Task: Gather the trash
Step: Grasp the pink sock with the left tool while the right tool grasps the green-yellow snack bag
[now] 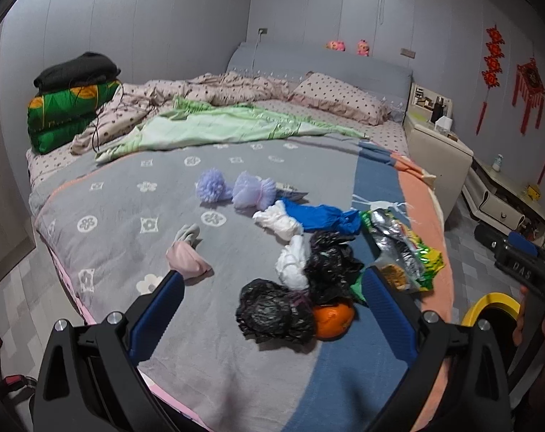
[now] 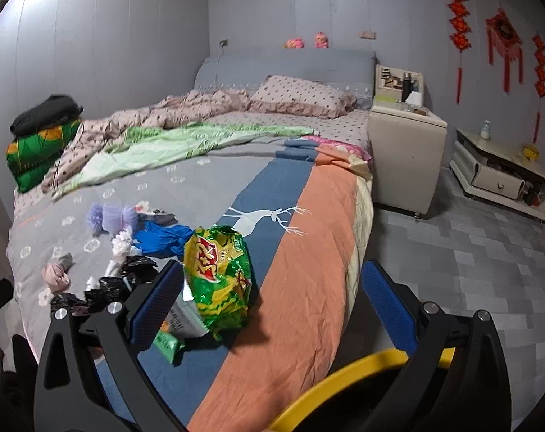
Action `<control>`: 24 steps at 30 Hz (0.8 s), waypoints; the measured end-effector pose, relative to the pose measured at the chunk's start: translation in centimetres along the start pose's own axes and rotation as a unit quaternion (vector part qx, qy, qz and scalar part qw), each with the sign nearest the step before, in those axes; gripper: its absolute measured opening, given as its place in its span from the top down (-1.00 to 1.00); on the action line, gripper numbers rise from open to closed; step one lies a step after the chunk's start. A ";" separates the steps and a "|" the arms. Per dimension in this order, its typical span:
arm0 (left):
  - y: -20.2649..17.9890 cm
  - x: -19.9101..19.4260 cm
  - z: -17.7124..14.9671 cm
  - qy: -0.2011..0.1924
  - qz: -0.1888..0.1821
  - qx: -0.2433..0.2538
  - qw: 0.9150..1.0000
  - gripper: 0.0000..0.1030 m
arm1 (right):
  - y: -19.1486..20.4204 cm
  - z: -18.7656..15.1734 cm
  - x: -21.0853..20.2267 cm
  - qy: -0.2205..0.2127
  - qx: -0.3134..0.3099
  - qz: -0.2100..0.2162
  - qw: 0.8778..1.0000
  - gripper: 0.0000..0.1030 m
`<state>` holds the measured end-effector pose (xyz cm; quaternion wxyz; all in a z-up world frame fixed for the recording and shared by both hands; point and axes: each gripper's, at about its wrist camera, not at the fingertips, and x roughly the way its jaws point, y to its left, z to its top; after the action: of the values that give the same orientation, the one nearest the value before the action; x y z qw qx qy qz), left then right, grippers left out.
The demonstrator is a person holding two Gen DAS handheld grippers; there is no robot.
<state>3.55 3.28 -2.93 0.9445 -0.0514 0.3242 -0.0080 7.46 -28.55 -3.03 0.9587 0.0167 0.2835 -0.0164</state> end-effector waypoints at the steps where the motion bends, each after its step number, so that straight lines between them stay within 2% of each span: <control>1: 0.6 0.5 0.1 0.006 -0.006 -0.007 1.000 -0.85 | 0.0 0.3 0.7 0.008 -0.006 0.006 1.000 -0.85; 3: 2.2 1.4 0.4 0.014 -0.010 -0.026 1.000 -0.85 | 0.2 0.9 2.3 0.026 -0.022 0.020 0.999 -0.85; 5: 3.8 2.3 0.9 0.019 0.003 -0.047 0.999 -0.85 | 0.4 1.4 4.2 0.054 -0.035 0.030 0.997 -0.85; 10: 6.3 4.5 1.9 0.033 0.029 -0.059 0.997 -0.85 | 1.0 1.9 8.1 0.122 -0.027 0.075 0.989 -0.85; 14: 7.8 6.7 2.4 0.055 0.052 -0.053 0.996 -0.85 | 2.1 2.0 10.3 0.150 -0.036 0.094 0.984 -0.85; 20: 9.2 10.9 2.7 0.098 0.060 -0.044 0.992 -0.85 | 3.1 1.6 12.7 0.179 -0.043 0.102 0.978 -0.85; 24: 9.7 12.4 3.0 0.104 0.066 -0.038 0.992 -0.85 | 3.2 1.4 13.6 0.195 -0.040 0.106 0.974 -0.83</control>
<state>15.03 12.57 -9.15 0.9017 -0.0646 0.4232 0.0611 19.70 -25.67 -9.19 0.8810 0.0114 0.4623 0.0999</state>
